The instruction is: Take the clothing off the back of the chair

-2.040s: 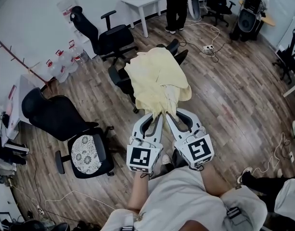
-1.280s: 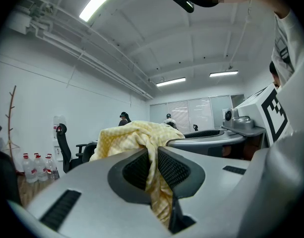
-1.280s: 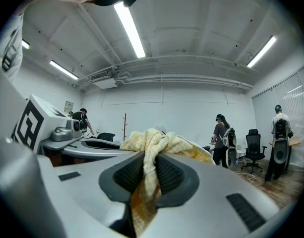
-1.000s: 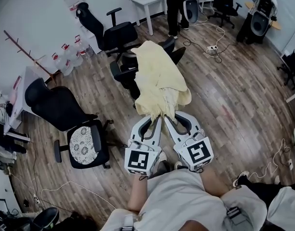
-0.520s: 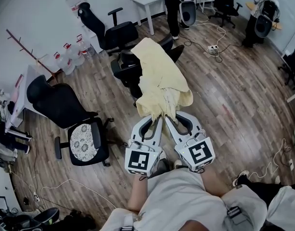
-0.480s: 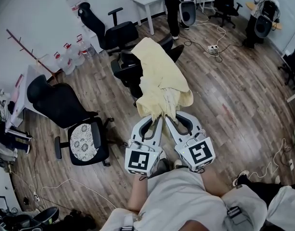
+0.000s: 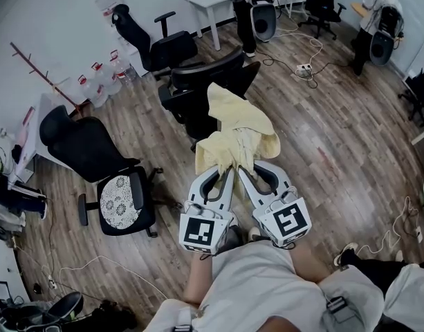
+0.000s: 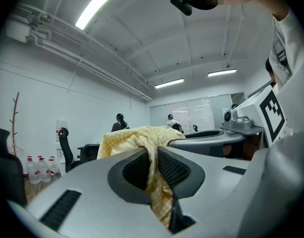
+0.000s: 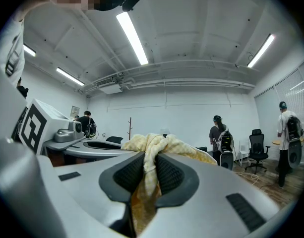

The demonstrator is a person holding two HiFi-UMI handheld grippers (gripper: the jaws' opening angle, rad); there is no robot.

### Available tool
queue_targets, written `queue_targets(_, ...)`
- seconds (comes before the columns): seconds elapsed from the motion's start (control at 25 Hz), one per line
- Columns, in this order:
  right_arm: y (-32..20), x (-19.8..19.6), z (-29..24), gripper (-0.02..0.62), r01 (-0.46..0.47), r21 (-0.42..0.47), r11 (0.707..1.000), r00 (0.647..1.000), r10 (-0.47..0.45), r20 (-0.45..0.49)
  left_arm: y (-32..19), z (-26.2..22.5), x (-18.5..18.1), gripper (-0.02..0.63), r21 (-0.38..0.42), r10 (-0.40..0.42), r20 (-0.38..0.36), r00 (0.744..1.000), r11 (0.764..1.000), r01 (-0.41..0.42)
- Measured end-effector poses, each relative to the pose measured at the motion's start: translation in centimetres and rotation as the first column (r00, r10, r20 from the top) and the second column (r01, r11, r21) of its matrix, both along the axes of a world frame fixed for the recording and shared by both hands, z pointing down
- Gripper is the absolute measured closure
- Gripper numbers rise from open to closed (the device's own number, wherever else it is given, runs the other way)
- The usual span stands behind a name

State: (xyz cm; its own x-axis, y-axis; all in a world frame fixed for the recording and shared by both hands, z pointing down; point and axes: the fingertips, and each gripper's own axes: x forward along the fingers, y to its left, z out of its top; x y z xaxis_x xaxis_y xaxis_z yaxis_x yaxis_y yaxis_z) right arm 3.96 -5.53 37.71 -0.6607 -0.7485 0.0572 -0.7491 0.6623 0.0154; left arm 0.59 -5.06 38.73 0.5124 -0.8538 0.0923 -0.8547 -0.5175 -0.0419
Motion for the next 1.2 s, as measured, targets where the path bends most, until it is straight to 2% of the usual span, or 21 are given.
queue_targets(0.48, 1.5, 1.1, 0.4, 0.525, 0.036, 0.023, 0.999, 0.999, -0.037, 0.01, 1.0, -0.3, 1.1, 0.546, -0.001, 0.006, -0.01, 1.0, 1.0, -0.006)
queue_targets(0.68, 1.0, 1.3, -0.1, 0.528, 0.014, 0.011, 1.0, 1.0, -0.014, -0.004, 0.8, -0.5, 1.2, 0.548, 0.002, 0.005, -0.006, 1.0, 1.0, -0.005)
queue_targets(1.2, -0.2, 0.7, 0.1, 0.528, 0.021, 0.008, 1.0, 1.0, -0.021, 0.005, -0.4, -0.2, 0.7, 0.547, -0.006, 0.0, -0.008, 1.0, 1.0, 0.0)
